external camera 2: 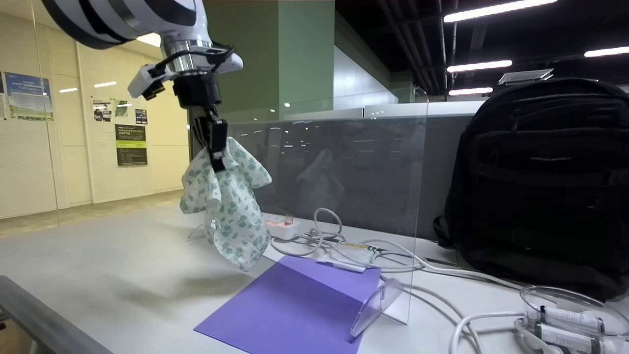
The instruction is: Hang the cloth on the transparent screen
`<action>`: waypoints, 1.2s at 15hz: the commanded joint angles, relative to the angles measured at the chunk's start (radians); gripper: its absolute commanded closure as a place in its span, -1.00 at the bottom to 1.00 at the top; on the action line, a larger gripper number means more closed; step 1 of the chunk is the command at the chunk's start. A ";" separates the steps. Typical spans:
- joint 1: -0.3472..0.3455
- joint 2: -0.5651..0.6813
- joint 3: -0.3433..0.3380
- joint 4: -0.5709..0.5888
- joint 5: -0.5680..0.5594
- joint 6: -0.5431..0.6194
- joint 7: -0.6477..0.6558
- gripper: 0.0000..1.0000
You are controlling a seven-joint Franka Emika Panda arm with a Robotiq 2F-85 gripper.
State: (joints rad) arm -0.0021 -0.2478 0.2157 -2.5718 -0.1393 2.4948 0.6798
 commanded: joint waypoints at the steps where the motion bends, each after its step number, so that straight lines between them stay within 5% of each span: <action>1: 0.026 -0.047 0.010 0.096 -0.011 -0.095 -0.023 0.98; 10: 0.016 -0.074 0.006 0.404 0.013 -0.358 -0.011 0.98; 18: -0.039 0.025 -0.046 0.615 0.029 -0.383 0.056 0.98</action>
State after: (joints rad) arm -0.0321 -0.2945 0.1849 -2.0525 -0.1219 2.1485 0.6850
